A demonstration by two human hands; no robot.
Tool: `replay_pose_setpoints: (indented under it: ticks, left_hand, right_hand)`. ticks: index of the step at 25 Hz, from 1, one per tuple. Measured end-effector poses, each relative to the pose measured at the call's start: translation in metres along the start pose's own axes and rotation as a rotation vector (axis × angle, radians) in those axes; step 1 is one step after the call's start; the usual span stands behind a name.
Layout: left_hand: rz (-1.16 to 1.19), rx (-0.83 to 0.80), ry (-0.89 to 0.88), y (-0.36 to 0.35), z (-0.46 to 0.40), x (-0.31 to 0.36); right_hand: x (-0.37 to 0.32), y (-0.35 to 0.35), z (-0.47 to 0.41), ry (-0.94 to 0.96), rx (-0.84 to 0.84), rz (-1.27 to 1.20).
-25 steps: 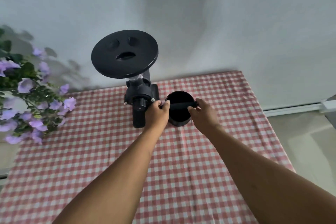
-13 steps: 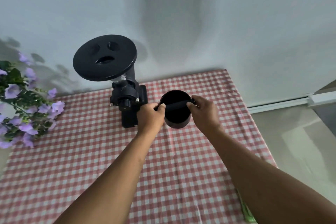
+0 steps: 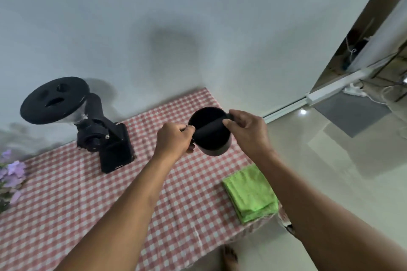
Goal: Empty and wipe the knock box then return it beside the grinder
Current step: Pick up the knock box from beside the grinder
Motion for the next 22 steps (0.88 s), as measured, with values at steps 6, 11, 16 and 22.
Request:
replay_pose_setpoints:
  ticks: [6, 11, 16, 22]
  left_hand:
    - [-0.030, -0.146, -0.195, -0.086, 0.044, 0.049]
    - [-0.058, -0.291, -0.309, -0.166, 0.089, 0.076]
    - [-0.061, -0.547, -0.174, -0.253, 0.116, 0.108]
    - [0.035, -0.965, 0.045, -0.353, 0.139, 0.110]
  right_hand:
    - [0.033, 0.106, 0.060, -0.074, 0.216, -0.080]
    - [0.076, 0.183, 0.106, -0.144, 0.352, -0.099]
    - [0.127, 0.261, 0.133, -0.187, 0.413, -0.126]
    - [0.207, 0.338, 0.132, -0.244, 0.338, -0.244]
Point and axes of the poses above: each hand's wrist, its own z-axis away from the middle knuckle, its own y-axis out of the back of the hand, x = y × z, the point moved 5 cm from there along -z, towards the middle knuckle, and after that the axes turned 7 degrees about -z, right-handed, at the moved point
